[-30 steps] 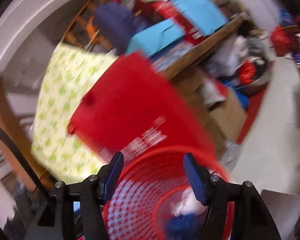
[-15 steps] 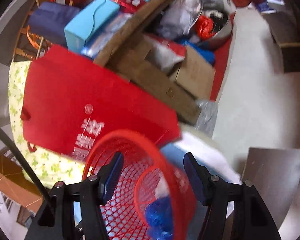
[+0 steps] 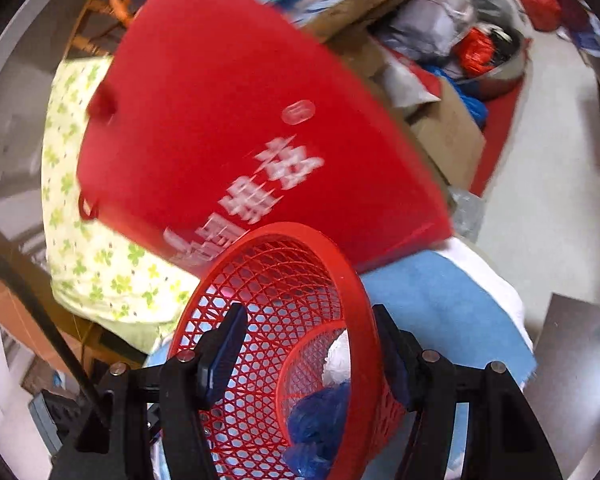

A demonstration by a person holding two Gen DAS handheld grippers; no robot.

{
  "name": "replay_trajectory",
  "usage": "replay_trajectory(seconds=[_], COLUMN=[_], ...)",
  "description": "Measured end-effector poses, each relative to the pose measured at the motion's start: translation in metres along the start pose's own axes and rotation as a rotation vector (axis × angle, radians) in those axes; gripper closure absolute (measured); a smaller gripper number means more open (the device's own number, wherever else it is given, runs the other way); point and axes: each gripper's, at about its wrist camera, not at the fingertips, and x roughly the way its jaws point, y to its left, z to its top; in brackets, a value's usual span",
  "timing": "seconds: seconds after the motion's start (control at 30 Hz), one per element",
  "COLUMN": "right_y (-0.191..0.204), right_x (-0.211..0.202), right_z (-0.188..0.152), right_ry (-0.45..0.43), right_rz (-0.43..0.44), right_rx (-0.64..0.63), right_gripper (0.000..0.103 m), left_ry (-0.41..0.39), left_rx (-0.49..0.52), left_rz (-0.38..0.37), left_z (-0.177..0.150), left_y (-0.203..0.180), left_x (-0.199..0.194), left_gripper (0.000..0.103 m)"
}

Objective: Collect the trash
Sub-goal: 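Withdraw both open grippers from the wastebasket back to the blanket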

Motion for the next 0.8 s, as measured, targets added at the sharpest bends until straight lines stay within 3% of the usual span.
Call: replay_trajectory(seconds=[0.1,0.17,0.23,0.37,0.47,0.6,0.7,0.8], right_y=[0.013,0.013,0.016,0.024,0.043,0.09,0.128,0.179], right_x=[0.024,0.024,0.012,-0.022,-0.057,-0.101,-0.108,-0.099], right_z=[-0.01,-0.014,-0.012,-0.013,-0.021,-0.056,-0.086,-0.124], right_ry=[0.069,0.069,0.007,-0.177,-0.372,-0.618,-0.635,-0.569], right_rz=[-0.074,-0.07,-0.079,-0.131,-0.157,-0.052,0.091,0.248], right_rx=[-0.05,-0.043,-0.06,-0.104,-0.188,-0.361,-0.467,-0.598], right_gripper=[0.037,0.037,0.036,0.036,0.036,0.031,0.029,0.023], left_ry=[0.029,0.052,0.05,-0.018,-0.082,-0.149,-0.18,-0.213], left_rx=[-0.01,-0.049,-0.082,-0.075,-0.046,-0.029,-0.066,-0.123], left_rz=[0.051,0.04,0.034,0.066,0.112,0.246,0.358,0.496], left_z=[-0.009,-0.014,-0.021,-0.033,-0.046,-0.075,-0.097,-0.115], left_y=[0.016,0.026,0.033,0.046,0.062,0.107,0.153,0.208], left_x=[0.012,0.015,0.011,-0.021,-0.052,-0.097,-0.127,-0.154], left_gripper=[0.051,0.051,0.05,0.039,0.035,0.035,0.035,0.035])
